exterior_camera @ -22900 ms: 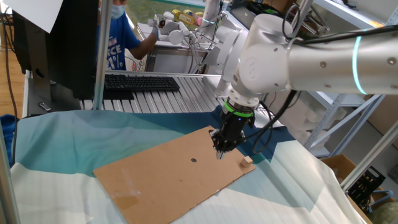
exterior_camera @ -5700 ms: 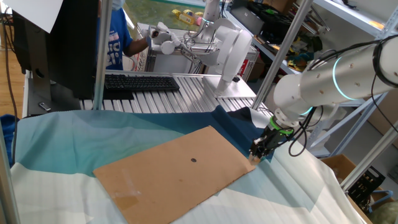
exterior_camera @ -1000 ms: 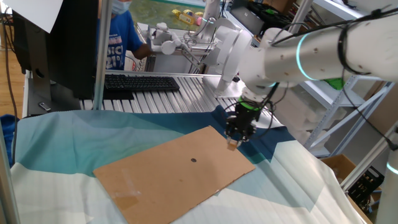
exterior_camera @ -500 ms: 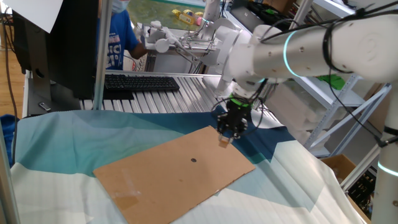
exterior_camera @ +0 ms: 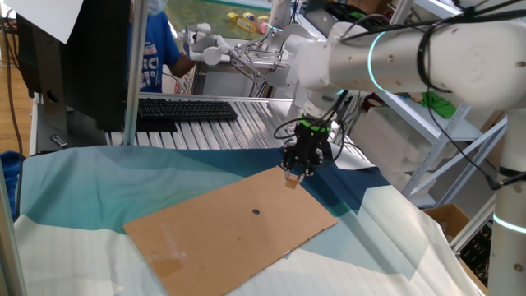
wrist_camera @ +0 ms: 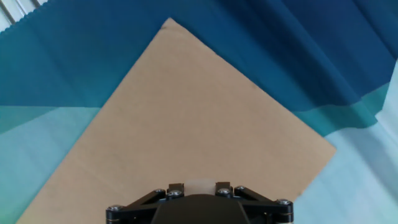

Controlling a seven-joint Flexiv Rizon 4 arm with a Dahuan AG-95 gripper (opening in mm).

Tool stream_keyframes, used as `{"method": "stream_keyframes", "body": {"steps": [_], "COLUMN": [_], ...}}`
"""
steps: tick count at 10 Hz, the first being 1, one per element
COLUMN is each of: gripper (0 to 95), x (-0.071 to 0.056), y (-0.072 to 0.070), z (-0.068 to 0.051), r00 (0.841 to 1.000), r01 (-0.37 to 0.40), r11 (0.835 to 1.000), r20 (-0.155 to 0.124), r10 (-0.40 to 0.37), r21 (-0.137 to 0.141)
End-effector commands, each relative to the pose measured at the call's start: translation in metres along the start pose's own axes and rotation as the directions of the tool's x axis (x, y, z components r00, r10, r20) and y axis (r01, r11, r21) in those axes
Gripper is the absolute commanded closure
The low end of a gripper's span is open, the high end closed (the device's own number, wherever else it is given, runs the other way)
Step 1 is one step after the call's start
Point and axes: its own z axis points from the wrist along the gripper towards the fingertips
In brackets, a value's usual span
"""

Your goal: Grab the block and place it at the designated location

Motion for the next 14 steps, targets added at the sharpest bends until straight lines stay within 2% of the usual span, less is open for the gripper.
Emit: {"method": "stream_keyframes", "body": {"steps": [1,4,5,6,7,8,10,11,12,13,14], "gripper": [95.0,95.0,95.0,95.0,95.0,95.0,95.0,95.0,95.0,95.0,95.0], "x": [0.0036,0.0036,0.0036,0.0036,0.0036,0.0036,0.0036,0.0036,0.0036,0.0036,0.0036], "y": [-0.0014,-0.0014,-0.0014,-0.0014,-0.0014,-0.0014,-0.0014,-0.0014,-0.0014,-0.0014,-0.0014], "z": [-0.0009,-0.0009,-0.0009,-0.0009,-0.0009,-0.0009,-0.0009,-0.0009,-0.0009,-0.0009,-0.0009], "r00": [1.000,0.997,0.992,0.982,0.944,0.914,0.871,0.841,0.836,0.838,0.853], "r01": [0.010,0.076,0.117,0.173,0.312,0.390,0.481,0.533,0.542,0.538,0.515], "r11": [1.000,0.997,0.993,0.985,0.950,0.921,0.877,0.846,0.840,0.842,0.856], "r20": [0.011,0.026,0.055,0.079,0.114,0.123,0.116,0.118,0.119,0.120,0.121], "r10": [-0.010,-0.076,-0.116,-0.172,-0.309,-0.386,-0.477,-0.527,-0.536,-0.532,-0.507], "r21": [-0.003,-0.010,-0.016,-0.009,-0.008,-0.010,-0.013,-0.015,-0.027,-0.030,-0.048]}}
